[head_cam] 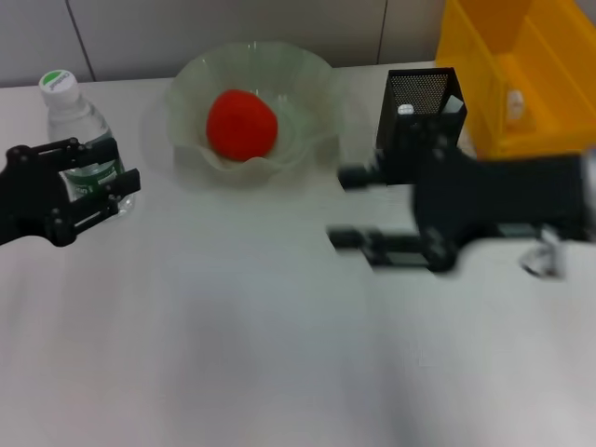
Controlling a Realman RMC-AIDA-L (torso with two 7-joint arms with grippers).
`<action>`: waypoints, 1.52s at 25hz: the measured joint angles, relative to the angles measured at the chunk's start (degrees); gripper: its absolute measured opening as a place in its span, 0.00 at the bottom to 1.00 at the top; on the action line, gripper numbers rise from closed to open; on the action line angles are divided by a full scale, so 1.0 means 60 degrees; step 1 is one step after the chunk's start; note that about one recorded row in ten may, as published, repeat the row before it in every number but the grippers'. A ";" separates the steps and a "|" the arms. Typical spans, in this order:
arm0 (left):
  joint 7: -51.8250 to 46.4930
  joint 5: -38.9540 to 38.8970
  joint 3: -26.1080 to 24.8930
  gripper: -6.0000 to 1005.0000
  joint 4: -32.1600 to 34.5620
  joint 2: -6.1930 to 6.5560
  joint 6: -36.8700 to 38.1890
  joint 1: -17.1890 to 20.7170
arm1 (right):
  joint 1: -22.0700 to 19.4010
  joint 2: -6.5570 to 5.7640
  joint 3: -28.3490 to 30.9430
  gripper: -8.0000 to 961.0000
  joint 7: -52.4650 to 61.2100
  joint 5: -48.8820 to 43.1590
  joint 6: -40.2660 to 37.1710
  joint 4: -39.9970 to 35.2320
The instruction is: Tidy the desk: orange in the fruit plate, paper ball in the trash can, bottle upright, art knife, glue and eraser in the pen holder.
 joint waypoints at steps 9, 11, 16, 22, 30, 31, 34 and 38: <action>-0.0161 0.0982 0.0059 0.46 0.0075 0.0148 0.3763 0.0064 | -0.0351 -0.0045 0.4318 0.61 -0.0996 0.1568 -0.6118 0.1833; -0.0161 0.1166 0.0073 0.46 0.0072 0.0123 0.3987 0.0077 | -0.0404 -0.0070 0.4535 0.61 -0.1078 0.1525 -0.6291 0.1983; -0.0297 0.1902 0.0243 0.46 -0.0012 0.0006 0.4352 0.0099 | -0.0478 -0.0168 0.4713 0.62 -0.1456 0.0697 -0.6331 0.2433; -0.0301 0.1958 0.0537 0.46 0.0028 -0.0269 0.4352 0.0232 | -0.0024 -0.0246 0.4795 0.62 -0.1697 0.0371 -0.6339 0.3164; -0.0265 0.1899 0.0459 0.46 0.0045 -0.0297 0.4239 -0.0043 | 0.0401 -0.0241 0.4868 0.62 -0.1792 0.0309 -0.6373 0.3264; -0.0272 0.1899 0.0457 0.46 0.0047 -0.0297 0.4210 -0.0078 | 0.0436 -0.0239 0.4875 0.62 -0.1794 0.0294 -0.6375 0.3284; -0.0308 0.1900 0.0457 0.46 0.0047 -0.0268 0.4118 -0.0219 | 0.0549 -0.0220 0.4888 0.62 -0.1808 0.0257 -0.6381 0.3391; -0.0364 0.1918 0.0327 0.46 0.0068 -0.0174 0.4035 -0.0429 | 0.0668 -0.0208 0.4892 0.62 -0.1812 0.0252 -0.6379 0.3619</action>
